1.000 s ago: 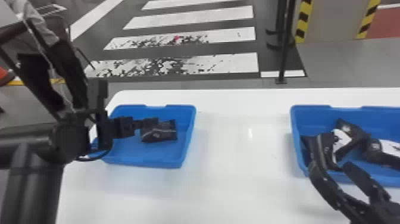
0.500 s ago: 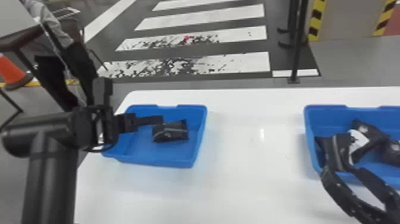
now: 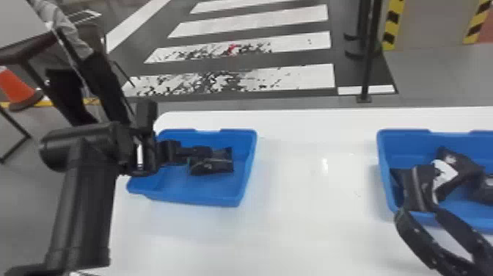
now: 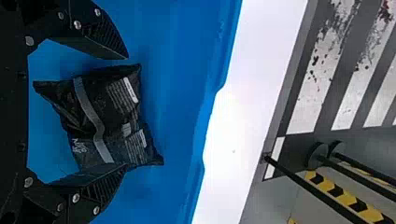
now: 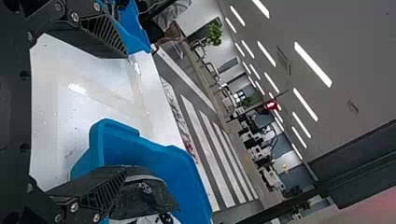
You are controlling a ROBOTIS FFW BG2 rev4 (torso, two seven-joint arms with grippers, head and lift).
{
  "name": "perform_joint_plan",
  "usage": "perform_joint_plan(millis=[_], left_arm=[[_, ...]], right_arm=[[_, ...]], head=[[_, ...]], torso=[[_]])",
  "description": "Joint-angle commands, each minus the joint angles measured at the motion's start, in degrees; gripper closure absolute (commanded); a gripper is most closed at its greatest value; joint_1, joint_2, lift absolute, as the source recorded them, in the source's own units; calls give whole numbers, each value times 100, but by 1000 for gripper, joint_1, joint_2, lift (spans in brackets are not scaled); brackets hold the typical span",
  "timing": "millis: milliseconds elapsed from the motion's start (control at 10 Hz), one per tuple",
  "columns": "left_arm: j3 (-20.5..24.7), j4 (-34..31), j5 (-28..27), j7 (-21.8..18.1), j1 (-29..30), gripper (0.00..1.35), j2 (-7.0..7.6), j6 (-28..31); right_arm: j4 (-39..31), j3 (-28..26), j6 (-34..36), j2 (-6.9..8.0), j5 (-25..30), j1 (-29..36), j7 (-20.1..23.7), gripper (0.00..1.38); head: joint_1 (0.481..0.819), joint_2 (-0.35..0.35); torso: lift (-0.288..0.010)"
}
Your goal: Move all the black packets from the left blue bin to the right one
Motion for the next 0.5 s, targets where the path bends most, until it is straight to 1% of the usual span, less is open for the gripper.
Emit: perform_joint_plan(millis=[0, 100, 200, 300, 400], left_arm=[[-27, 341, 28, 98, -144, 269, -15, -28], [-27, 678, 131, 133, -270, 334, -24, -211], [-27, 805, 188, 159, -299, 614, -24, -352], [-27, 861, 417, 291, -285, 831, -41, -450], [-16, 960, 485, 300, -285, 817, -41, -464]], right_arm=[[53, 0, 32, 0, -62, -1, 15, 182], [53, 0, 32, 0, -62, -15, 15, 182], [67, 0, 46, 0, -62, -15, 23, 182], [81, 0, 46, 0, -73, -15, 32, 182], [81, 0, 60, 0, -73, -15, 41, 182]], head=[[695, 281], [695, 283], [695, 282], [695, 281], [695, 278]], torso=[[-185], [-185], [-185], [-185], [-185]])
